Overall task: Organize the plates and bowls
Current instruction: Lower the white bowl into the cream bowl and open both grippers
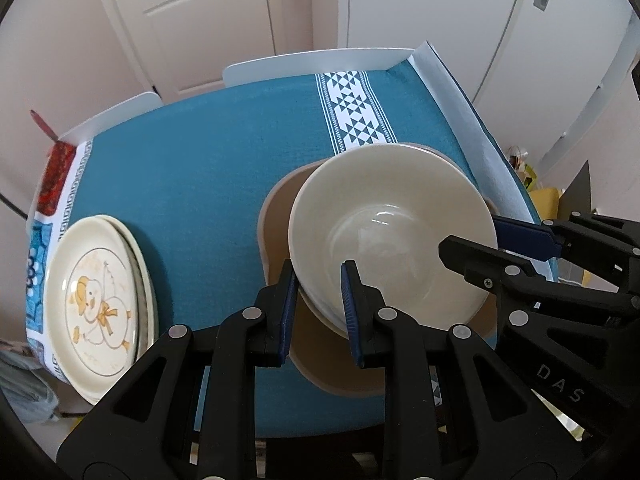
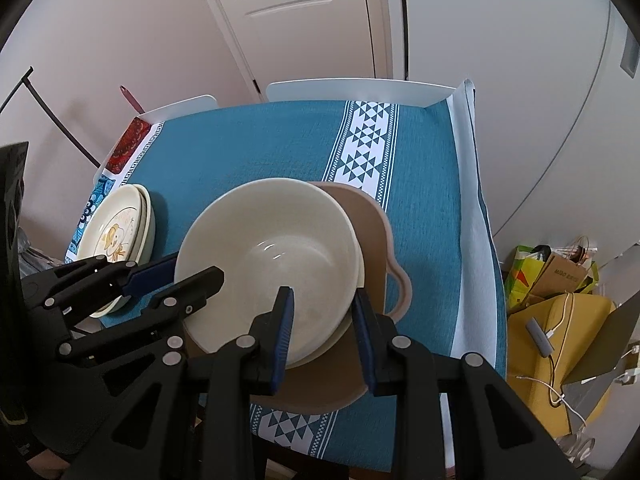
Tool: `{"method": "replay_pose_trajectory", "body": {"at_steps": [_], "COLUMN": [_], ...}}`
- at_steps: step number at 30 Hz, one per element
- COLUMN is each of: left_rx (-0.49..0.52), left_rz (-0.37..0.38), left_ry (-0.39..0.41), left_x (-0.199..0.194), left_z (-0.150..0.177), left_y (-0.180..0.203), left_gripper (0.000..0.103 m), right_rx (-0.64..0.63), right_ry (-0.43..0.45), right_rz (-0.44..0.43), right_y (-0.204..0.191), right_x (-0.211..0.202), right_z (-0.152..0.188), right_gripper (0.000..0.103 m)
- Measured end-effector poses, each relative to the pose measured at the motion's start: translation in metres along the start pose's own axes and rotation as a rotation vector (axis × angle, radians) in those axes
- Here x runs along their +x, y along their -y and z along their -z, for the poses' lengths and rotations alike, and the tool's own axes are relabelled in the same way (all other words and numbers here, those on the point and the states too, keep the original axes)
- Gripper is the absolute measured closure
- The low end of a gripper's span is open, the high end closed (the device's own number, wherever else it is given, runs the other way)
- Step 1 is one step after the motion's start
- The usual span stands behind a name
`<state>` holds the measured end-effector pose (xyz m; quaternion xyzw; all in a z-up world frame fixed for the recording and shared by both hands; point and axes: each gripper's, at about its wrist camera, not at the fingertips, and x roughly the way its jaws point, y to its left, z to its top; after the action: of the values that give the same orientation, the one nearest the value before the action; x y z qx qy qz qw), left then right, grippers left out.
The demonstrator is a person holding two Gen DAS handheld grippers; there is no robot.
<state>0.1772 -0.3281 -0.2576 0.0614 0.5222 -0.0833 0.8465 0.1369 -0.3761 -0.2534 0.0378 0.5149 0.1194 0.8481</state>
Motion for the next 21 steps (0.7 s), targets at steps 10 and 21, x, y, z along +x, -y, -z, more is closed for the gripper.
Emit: {"method": "replay_pose_trajectory", "body": {"at_steps": [10, 21], "left_rx": [-0.002, -0.023], "left_rz": [-0.008, -0.02], "left_ry": [-0.018, 0.016], "left_x": [0.001, -0.019], "left_z": [-0.003, -0.008], "left_y": [0.002, -0.006], "left_gripper": [0.084, 0.084], "right_rx": [0.009, 0.017], "right_ry": [0.003, 0.041], "right_rz": [-0.005, -0.026], "right_y": [0.0, 0.004], "right_x": [-0.001, -0.016], "right_z": [-0.001, -0.006], "right_gripper": [0.076, 0.076]}}
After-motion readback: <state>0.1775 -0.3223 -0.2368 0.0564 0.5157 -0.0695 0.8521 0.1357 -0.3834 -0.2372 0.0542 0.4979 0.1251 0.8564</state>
